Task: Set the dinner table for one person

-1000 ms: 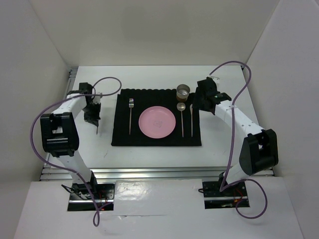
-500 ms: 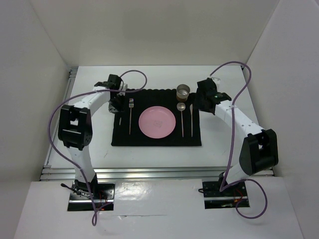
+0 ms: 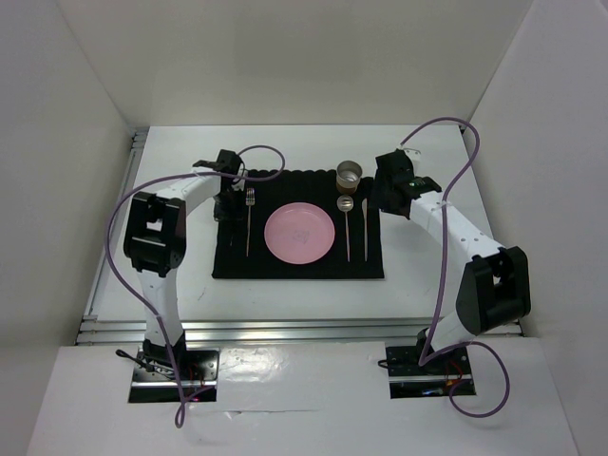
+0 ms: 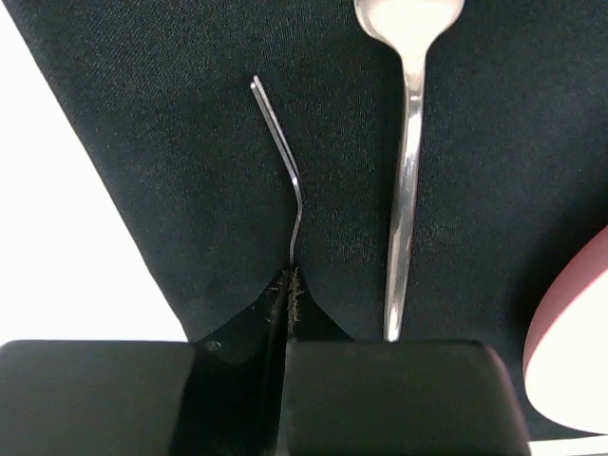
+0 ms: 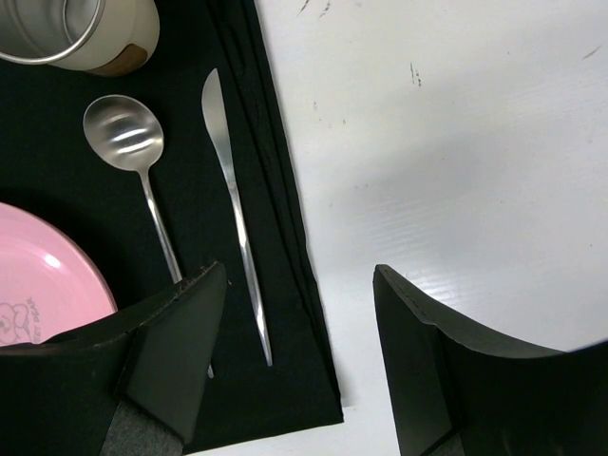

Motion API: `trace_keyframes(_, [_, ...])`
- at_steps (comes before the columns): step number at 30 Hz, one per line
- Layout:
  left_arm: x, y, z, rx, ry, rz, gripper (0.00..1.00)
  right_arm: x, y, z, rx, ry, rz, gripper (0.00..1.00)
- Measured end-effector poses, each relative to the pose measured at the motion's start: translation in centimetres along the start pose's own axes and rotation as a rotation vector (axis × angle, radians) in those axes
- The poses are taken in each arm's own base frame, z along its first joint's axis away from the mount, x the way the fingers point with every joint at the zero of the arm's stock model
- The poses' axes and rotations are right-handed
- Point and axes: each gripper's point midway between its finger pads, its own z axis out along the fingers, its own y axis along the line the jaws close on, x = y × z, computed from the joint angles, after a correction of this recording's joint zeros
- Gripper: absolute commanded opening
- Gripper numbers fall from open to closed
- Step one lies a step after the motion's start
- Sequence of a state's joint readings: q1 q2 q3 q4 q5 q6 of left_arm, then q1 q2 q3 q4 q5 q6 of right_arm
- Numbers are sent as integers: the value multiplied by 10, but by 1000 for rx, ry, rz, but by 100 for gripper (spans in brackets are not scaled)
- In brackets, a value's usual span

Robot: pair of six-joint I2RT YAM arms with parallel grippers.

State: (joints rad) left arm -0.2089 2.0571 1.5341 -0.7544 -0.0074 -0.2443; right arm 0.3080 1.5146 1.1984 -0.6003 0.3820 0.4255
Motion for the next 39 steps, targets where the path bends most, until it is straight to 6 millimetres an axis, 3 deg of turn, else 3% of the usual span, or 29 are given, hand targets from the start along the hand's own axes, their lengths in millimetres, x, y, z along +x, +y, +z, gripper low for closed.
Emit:
trace_keyframes(14, [0,-1,2,-16,0,-12,0,-1,-1,0,6,-3,0,71])
trace_keyframes(25, [6,-20,1,-24,-9,53,0,0,-2,0,8,-1,-1,71])
trace_keyframes(39, [6,-13,2,-71,-27,80,0,1,-2,0,11,5,-4,71])
